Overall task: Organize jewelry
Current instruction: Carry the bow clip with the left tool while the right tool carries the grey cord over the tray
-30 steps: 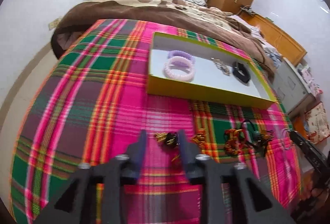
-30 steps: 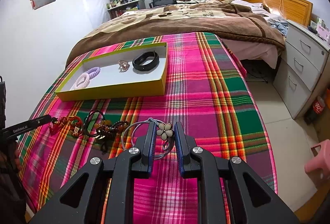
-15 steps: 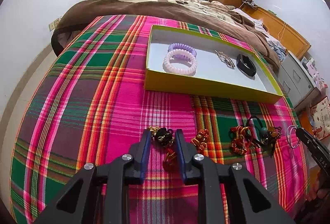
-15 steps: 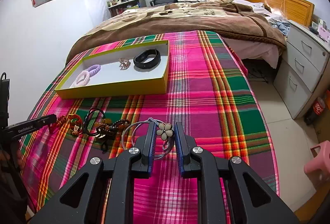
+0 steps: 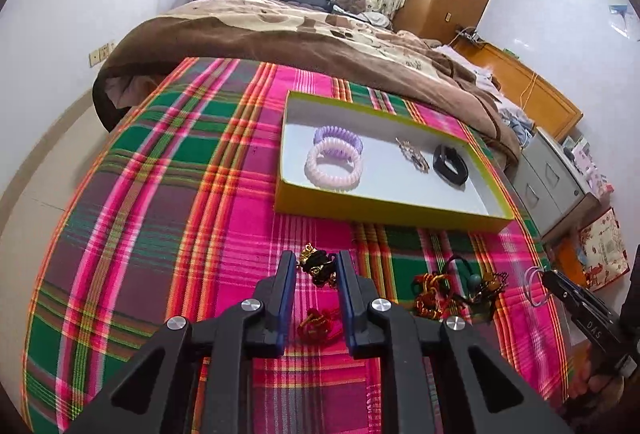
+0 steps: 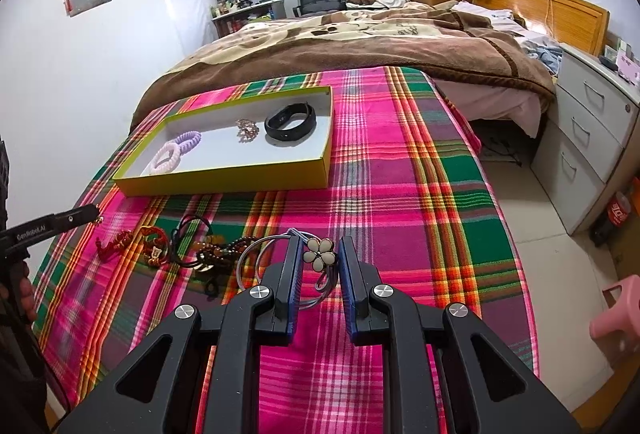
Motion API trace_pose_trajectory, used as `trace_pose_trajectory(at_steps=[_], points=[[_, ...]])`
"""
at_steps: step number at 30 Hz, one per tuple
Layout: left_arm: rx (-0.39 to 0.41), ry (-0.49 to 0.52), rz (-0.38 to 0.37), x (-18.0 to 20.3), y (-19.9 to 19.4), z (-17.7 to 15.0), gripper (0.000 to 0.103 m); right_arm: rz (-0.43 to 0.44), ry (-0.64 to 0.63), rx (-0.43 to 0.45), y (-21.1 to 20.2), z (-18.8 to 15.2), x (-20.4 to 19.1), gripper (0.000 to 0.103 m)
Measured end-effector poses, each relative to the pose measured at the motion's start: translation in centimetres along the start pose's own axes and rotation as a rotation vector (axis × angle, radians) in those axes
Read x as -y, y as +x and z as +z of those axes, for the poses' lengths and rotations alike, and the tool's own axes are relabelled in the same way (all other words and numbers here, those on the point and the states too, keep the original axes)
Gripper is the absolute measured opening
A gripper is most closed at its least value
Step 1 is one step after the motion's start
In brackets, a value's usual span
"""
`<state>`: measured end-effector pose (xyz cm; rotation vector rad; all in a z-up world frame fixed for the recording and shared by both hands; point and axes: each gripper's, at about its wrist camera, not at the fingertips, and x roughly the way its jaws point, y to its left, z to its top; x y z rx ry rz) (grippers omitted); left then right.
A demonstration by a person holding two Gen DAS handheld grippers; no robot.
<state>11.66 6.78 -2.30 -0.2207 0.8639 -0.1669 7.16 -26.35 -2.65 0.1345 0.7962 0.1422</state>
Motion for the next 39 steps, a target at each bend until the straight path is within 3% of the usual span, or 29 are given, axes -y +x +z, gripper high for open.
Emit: trace_pose_trajectory(at_steps=[10,17,28,39], points=[[0.034,0.046,-0.006,1.1,-0.8,2.3,0.02,0.021,-0.011,0.037,-0.4,2.8,-1.2,0.018],[0.047,0.101,-0.017,2.5,0.0,5.0,0.02,0.039,-0.034,0.034,1.8,5.7,-2.9,0.018],[0.021,0.166,-0.085,5.9,4.8,8.5,0.02,0.004,-0.054,-0.023,7.7,9.4,-3.7,0.018],[-0.029,0.198,-0.073,7.8,10.4,9.9,0.02,-0.061,-0.113,-0.083,11.4,9.6,-3.4,0.018]])
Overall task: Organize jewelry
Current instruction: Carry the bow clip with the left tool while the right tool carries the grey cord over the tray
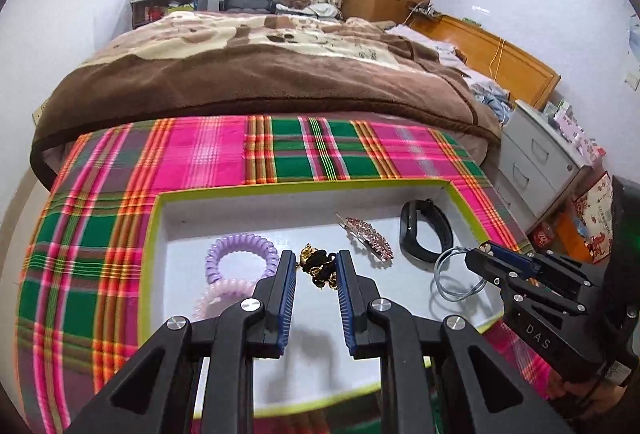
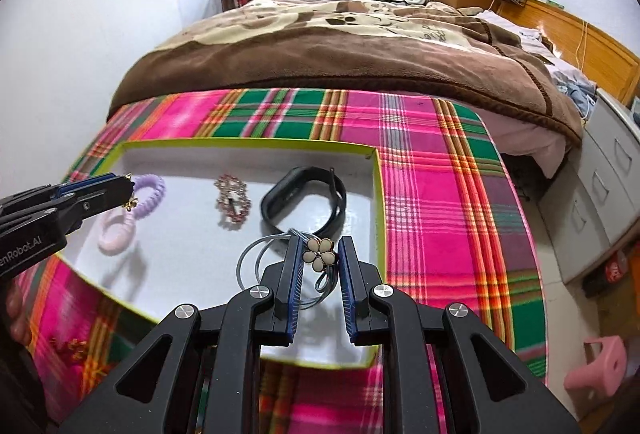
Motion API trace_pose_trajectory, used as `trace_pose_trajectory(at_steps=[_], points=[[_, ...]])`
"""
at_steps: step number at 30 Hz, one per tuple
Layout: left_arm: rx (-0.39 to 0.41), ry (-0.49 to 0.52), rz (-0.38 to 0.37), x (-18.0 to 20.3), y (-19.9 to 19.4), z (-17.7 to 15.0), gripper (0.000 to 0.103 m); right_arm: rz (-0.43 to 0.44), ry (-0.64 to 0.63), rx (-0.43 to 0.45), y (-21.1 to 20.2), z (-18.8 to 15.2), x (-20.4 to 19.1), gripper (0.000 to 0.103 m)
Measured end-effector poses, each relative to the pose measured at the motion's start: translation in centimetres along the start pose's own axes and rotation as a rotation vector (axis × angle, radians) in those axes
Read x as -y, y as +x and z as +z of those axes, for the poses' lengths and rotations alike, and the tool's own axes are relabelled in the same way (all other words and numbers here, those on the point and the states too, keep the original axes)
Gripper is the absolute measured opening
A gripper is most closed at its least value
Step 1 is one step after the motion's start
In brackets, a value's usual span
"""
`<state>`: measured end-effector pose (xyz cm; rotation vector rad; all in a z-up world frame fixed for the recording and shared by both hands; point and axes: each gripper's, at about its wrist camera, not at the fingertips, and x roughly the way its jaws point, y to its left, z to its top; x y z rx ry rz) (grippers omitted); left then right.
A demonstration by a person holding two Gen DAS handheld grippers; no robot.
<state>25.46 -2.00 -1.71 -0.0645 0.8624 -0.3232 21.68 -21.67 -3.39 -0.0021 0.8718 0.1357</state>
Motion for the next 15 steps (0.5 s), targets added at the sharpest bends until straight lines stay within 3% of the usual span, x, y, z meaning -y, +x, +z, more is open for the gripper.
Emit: trace_pose_trajectory(at_steps=[15], points=[[-0.083,-0.003,0.023,-0.1,3.8,-0.9,0.021,-0.049,-0.054,-0.034,1.4,-0.4,-0.5,0.018]])
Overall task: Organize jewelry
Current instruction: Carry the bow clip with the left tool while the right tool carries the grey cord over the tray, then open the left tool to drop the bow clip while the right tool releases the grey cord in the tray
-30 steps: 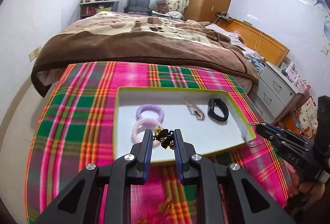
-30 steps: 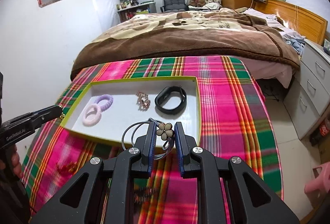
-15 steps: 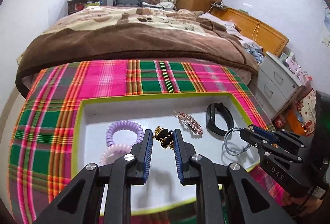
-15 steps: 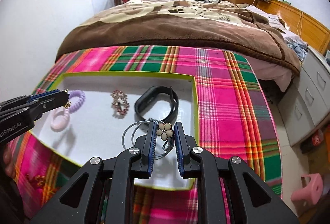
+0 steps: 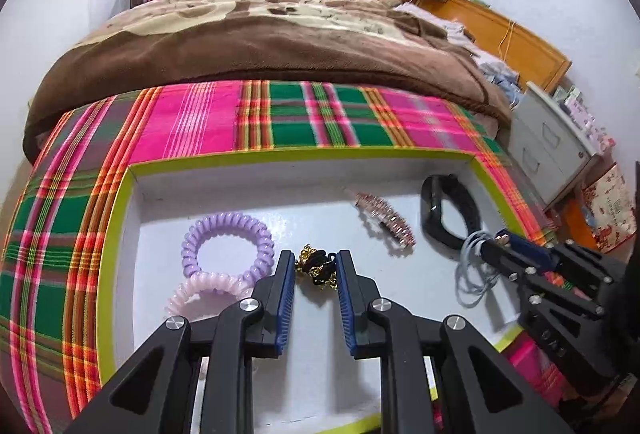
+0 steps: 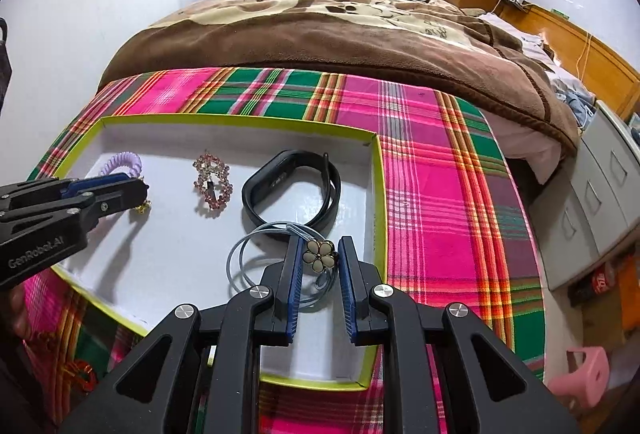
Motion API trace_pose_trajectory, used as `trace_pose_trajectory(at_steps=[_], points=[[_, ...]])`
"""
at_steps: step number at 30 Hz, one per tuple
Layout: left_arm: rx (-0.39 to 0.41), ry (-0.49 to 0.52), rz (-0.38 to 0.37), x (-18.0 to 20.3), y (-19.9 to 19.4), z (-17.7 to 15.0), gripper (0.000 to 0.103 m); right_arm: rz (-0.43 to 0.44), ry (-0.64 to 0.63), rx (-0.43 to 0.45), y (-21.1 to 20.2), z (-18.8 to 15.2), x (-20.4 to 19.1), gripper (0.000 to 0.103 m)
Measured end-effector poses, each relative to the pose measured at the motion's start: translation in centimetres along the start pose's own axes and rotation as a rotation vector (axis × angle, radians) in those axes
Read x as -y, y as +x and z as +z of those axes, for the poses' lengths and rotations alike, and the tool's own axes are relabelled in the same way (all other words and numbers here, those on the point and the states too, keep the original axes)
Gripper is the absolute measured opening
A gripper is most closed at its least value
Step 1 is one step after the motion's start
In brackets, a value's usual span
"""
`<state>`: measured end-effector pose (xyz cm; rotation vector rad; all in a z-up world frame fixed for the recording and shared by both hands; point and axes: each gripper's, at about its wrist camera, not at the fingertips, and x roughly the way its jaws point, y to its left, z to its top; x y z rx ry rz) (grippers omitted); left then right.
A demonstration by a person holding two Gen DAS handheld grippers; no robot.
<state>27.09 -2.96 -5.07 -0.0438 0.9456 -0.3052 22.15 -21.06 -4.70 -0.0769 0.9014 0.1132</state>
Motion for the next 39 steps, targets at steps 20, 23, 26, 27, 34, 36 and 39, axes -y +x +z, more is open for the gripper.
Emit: trace_pose_trajectory(at_steps=[20,23,26,27,34,36,39], points=[[0.017,0.002,-0.015,0.6,-0.5,0.0,0.037,0.011,0.005,0.009,-0.2,0.1,0.0,0.024],[0.022,0.0,-0.02,0.7,-0.9,-0.1,0.038,0.01,0.001,0.021,-0.6,0.1,0.0,0.027],[0.032,0.005,-0.012,0.9,-1.6,-0.3,0.039,0.008,0.007,0.034,-1.0,0.1,0.0,0.041],[0.038,0.008,-0.01,0.9,-1.9,-0.4,0.041,0.012,0.012,0.039,-1.2,0.0,0.0,0.043],[0.072,0.009,0.032,1.1,-4.6,-1.5,0.043,0.029,0.044,0.072,-3.1,-0.4,0.3,0.043],[0.089,0.002,0.04,1.1,-5.5,-2.1,0.043,0.043,0.056,0.084,-3.8,-0.7,0.3,0.043],[0.099,-0.015,0.026,1.1,-6.7,-2.9,0.043,0.048,0.067,0.095,-4.7,-1.1,0.2,0.043]])
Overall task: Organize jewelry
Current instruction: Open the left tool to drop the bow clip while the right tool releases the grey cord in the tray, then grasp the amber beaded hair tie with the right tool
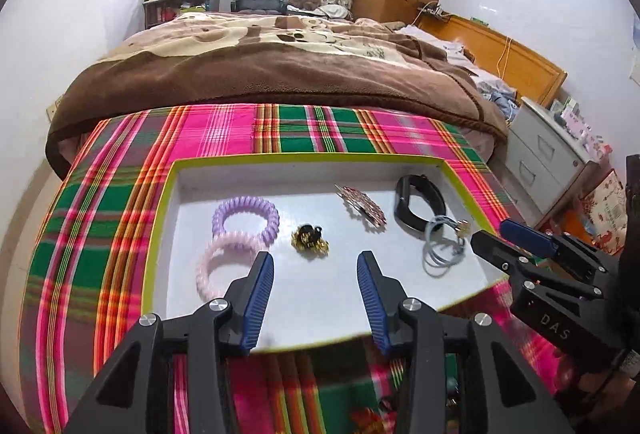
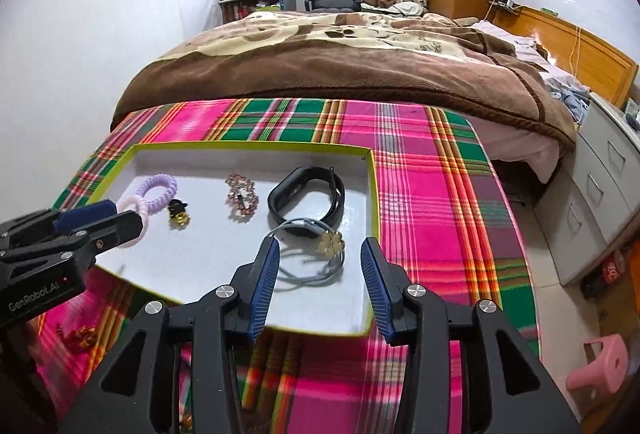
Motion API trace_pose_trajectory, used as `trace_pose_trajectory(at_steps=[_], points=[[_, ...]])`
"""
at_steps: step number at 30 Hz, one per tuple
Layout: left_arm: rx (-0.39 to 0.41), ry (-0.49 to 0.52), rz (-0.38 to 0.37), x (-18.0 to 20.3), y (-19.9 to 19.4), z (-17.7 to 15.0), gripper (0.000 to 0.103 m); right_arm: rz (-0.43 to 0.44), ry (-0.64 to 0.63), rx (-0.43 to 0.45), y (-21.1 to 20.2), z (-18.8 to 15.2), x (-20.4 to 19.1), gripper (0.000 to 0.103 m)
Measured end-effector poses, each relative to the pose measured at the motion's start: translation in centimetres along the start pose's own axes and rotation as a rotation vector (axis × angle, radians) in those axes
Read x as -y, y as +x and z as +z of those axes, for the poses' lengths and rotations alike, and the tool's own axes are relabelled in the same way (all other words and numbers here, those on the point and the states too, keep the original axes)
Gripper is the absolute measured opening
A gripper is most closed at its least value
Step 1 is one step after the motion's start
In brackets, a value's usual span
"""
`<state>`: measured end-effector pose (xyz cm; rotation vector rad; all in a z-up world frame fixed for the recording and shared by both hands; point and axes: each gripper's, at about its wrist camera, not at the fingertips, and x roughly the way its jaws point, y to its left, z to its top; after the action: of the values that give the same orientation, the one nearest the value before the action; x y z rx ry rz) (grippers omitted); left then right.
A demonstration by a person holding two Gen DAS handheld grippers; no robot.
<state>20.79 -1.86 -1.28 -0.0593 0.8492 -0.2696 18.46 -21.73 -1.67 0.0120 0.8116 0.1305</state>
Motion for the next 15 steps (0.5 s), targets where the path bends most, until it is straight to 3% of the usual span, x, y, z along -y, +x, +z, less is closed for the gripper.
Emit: trace_pose_trajectory(at_steps=[15], points=[[0.061,0.0,0.029,0.7,-5.9,-3.6,0.043,0.048,0.026,0.049,-4.6,-2.6,-0.5,0.043]])
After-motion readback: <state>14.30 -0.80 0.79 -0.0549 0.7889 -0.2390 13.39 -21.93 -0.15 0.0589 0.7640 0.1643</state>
